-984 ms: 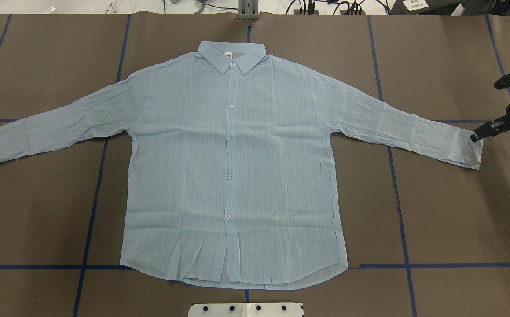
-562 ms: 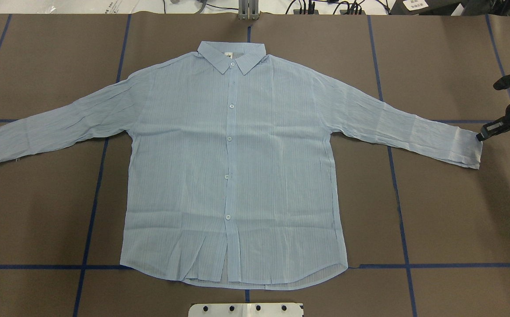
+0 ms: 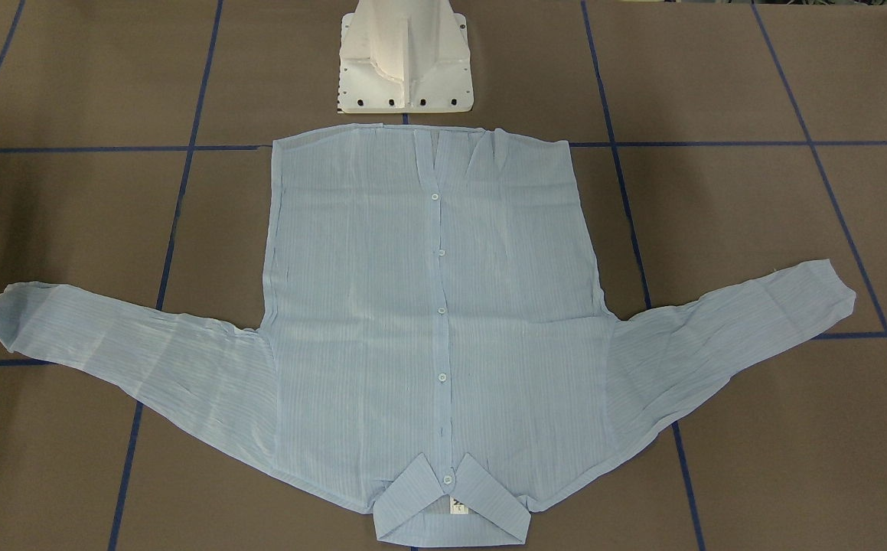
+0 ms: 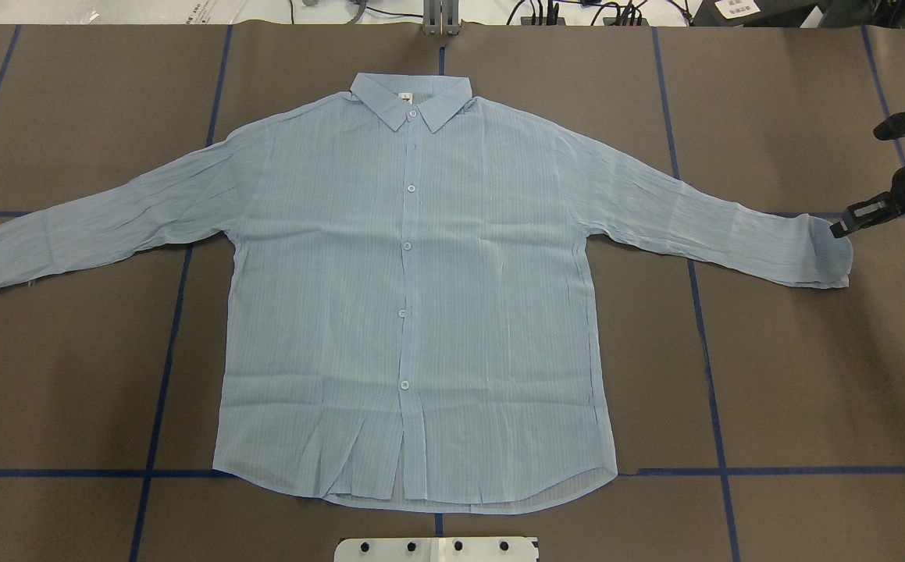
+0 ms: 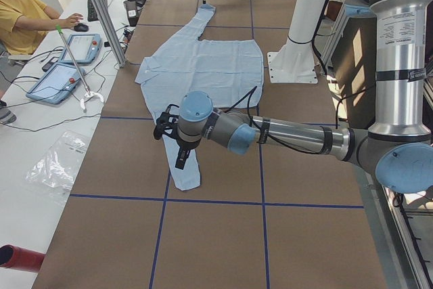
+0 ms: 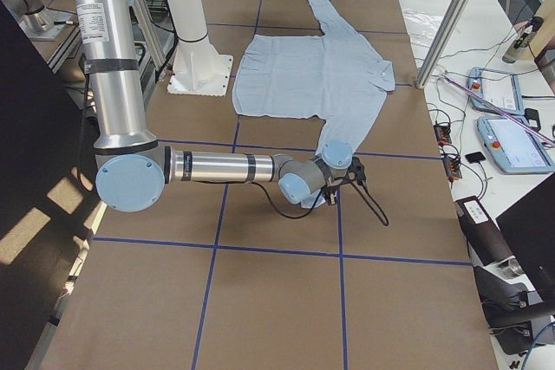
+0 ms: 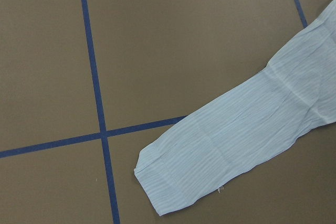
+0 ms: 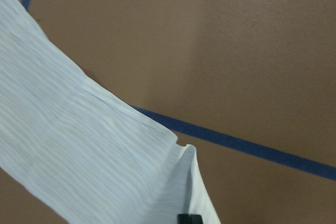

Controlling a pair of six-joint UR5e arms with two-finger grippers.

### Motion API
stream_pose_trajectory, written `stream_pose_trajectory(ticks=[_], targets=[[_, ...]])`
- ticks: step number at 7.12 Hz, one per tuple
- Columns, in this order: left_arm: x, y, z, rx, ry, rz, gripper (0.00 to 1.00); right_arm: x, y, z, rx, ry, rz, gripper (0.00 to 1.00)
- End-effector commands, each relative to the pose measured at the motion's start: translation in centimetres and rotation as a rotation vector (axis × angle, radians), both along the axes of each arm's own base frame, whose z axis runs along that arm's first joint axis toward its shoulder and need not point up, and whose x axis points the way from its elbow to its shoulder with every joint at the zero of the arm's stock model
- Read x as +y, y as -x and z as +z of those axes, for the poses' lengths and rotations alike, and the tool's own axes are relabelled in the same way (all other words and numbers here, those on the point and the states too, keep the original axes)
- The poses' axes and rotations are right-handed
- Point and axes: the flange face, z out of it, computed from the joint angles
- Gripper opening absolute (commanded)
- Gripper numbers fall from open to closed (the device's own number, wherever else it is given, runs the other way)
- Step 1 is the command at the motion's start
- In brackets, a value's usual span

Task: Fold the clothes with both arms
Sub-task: 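Carry the sleeve cuff with the right gripper across the shirt toward the collar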

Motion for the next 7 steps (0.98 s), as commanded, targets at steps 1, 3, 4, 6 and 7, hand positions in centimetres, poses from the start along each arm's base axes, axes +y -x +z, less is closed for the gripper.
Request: stream_pose_trajectory(ticks=[1, 3, 4, 6, 7], targets=[[-0.2, 0.0, -0.2, -0.001, 0.001, -0.002, 1.00, 2.1, 7.5, -10.2, -0.114, 0.188, 0.071, 0.00], [-0.3, 0.0, -0.3, -0.007, -0.002, -0.009, 1.00, 2.1, 20.0, -22.1, -0.172, 0.300, 0.189, 0.00], [-0.1, 0.1, -0.2, -0.007, -0.001, -0.009, 1.00, 2.6, 25.9, -28.0, -0.205, 0.322, 0.238, 0.00], [0.0, 0.1, -0.8, 0.000, -0.045, -0.013, 1.00, -1.5, 33.3, -40.3, -0.273, 0.428, 0.445, 0.00], [0.3, 0.2, -0.7, 0.003, -0.065, -0.013, 1.00, -3.7, 37.5, -45.2, -0.288, 0.447, 0.518, 0.00]])
